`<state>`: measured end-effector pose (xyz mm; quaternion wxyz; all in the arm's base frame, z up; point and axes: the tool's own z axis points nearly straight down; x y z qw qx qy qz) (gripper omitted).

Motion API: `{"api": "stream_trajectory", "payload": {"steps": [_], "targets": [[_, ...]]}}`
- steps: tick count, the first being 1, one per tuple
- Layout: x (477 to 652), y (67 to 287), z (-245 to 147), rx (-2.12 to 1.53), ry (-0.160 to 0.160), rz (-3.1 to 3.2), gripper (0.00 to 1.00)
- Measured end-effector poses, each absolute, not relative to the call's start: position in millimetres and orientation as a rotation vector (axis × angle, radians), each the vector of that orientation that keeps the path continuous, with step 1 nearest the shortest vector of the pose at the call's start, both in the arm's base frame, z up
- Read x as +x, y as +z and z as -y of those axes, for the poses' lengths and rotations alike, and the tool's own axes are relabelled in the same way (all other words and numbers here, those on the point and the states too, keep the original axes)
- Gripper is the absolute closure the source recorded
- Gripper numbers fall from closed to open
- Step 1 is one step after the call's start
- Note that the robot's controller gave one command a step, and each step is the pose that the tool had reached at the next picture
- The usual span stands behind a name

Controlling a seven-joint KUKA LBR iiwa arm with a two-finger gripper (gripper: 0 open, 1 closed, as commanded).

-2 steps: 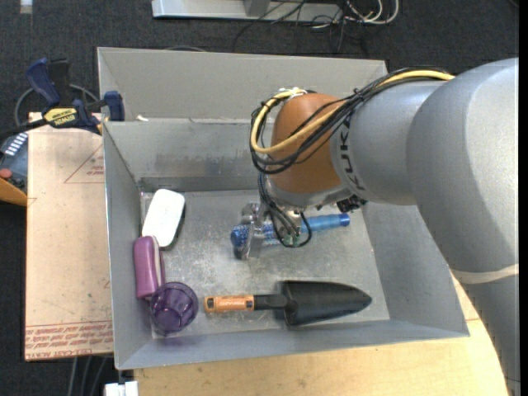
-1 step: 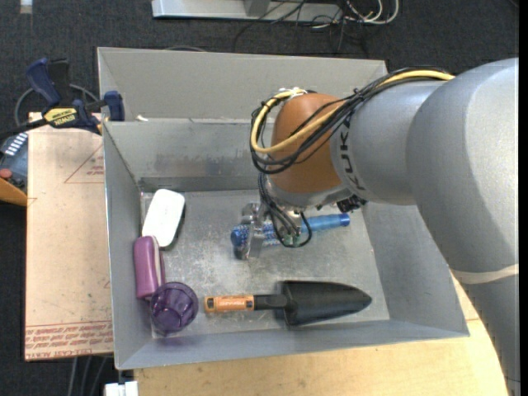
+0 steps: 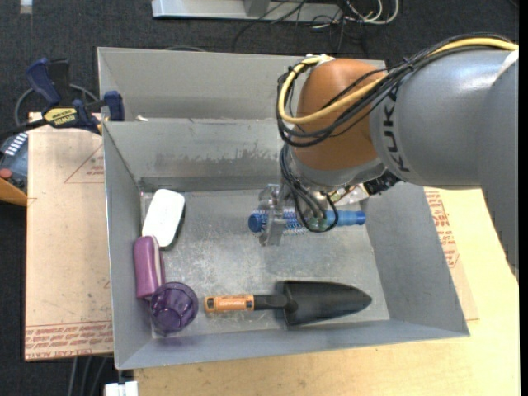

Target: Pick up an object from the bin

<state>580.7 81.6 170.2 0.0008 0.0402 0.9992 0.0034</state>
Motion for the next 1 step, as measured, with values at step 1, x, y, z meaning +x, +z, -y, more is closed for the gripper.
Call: {"api": "stream_trajectory", "payload": {"steps": [1], "targets": [[583.7,223.9,-81.6,0.127,0.013,-3.129,1.00]]}}
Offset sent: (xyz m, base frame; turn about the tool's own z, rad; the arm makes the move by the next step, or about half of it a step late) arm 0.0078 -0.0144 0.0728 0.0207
